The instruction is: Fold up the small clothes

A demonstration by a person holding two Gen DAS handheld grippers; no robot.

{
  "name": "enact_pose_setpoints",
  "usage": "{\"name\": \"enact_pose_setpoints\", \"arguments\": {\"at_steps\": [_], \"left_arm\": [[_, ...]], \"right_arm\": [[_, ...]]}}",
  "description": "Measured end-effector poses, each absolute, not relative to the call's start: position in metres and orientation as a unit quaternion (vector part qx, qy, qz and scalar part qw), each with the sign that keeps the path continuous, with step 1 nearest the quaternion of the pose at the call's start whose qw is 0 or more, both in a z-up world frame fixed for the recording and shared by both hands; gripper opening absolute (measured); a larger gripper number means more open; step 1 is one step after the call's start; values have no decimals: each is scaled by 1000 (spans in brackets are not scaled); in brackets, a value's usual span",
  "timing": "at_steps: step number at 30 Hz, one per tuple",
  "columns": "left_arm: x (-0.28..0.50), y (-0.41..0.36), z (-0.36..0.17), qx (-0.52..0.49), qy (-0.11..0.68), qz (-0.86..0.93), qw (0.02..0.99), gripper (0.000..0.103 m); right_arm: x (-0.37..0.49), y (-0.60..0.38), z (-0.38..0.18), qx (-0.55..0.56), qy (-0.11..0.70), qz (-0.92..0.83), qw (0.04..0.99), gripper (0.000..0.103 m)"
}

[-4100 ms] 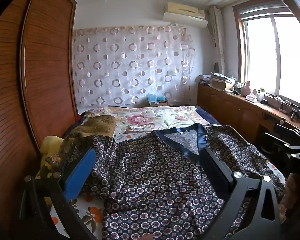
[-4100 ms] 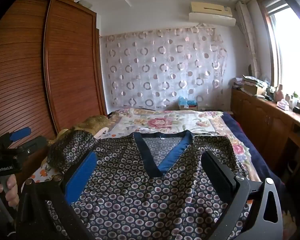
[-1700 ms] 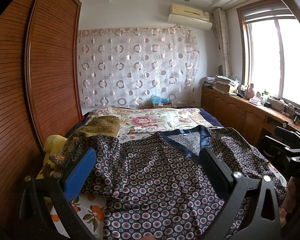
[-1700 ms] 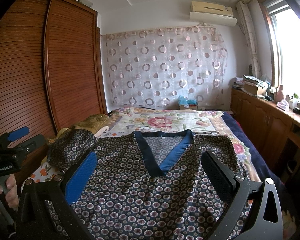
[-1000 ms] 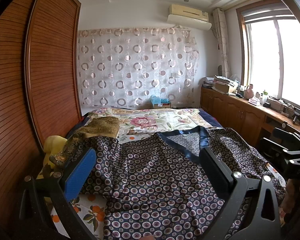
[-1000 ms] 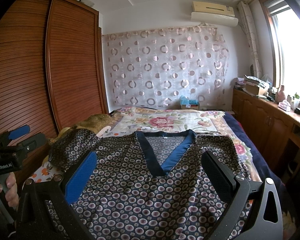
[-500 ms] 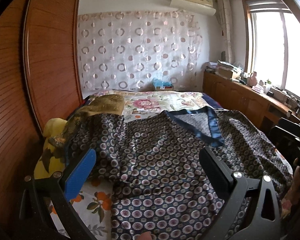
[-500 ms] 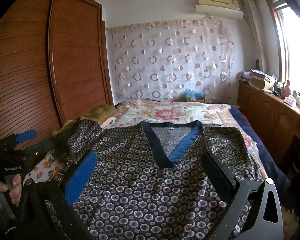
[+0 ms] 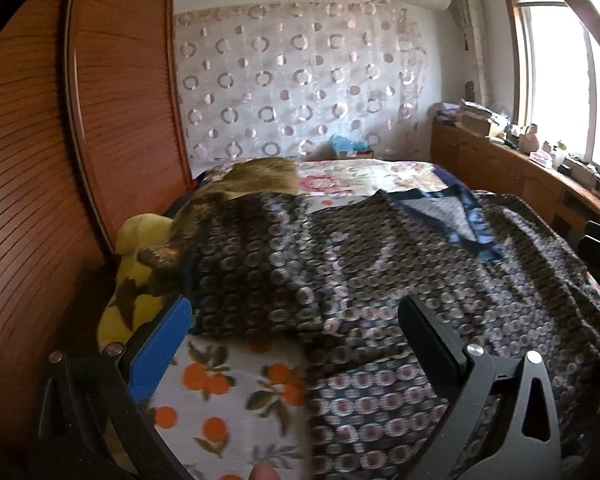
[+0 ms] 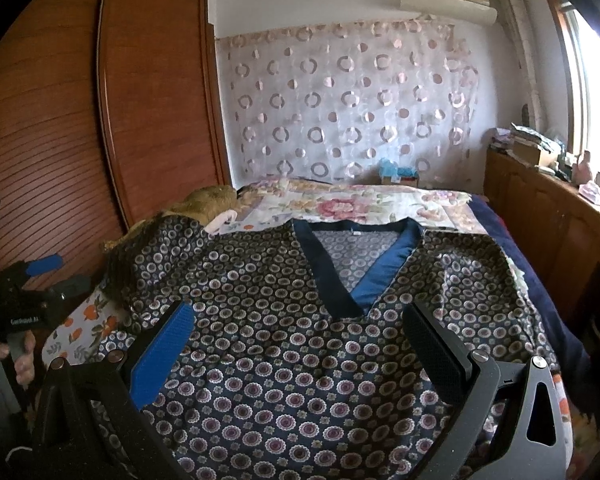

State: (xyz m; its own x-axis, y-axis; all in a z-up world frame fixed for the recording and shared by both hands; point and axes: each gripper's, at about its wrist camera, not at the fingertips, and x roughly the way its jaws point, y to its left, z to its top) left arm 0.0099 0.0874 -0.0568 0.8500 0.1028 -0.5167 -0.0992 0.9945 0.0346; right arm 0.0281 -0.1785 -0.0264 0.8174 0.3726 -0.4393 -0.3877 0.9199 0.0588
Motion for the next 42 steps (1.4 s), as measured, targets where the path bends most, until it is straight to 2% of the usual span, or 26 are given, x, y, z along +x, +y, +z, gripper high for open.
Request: {"name": "enact_pose_setpoints", "arguments": {"at_steps": [18, 23, 27, 31, 34, 36, 37, 38, 40, 42], "left_arm": [[55, 158, -100, -2, 353, 43, 935, 102], [74, 184, -106, -34, 375, 29, 926, 73], [85, 196, -108, -41, 379, 23, 924, 68], [99, 205, -114, -52, 393, 16, 918, 57], [105, 209, -117, -61, 399, 7, 915, 55], [108, 210, -118, -65, 401, -3, 914, 48], [108, 211, -118, -66, 402, -6, 913, 41], [108, 210, -118, -66, 403, -10, 913, 27], [107, 209, -117, -66, 403, -19, 913, 8], [101, 205, -111, -61, 394, -29, 917, 6]], "right_arm": [[71, -129, -47, -69, 271, 257, 925, 103], [84, -112, -49, -76, 282, 286, 913, 103], [89, -104, -51, -79, 285, 300, 907, 103], [92, -102, -55, -81, 289, 305, 904, 103], [93, -100, -56, -84, 288, 306, 903, 103], [92, -101, -55, -84, 289, 306, 903, 103], [91, -102, -55, -84, 288, 305, 904, 103], [91, -102, -55, -83, 287, 304, 904, 103], [89, -104, -54, -80, 285, 302, 906, 103], [86, -108, -54, -75, 284, 301, 907, 103]]}}
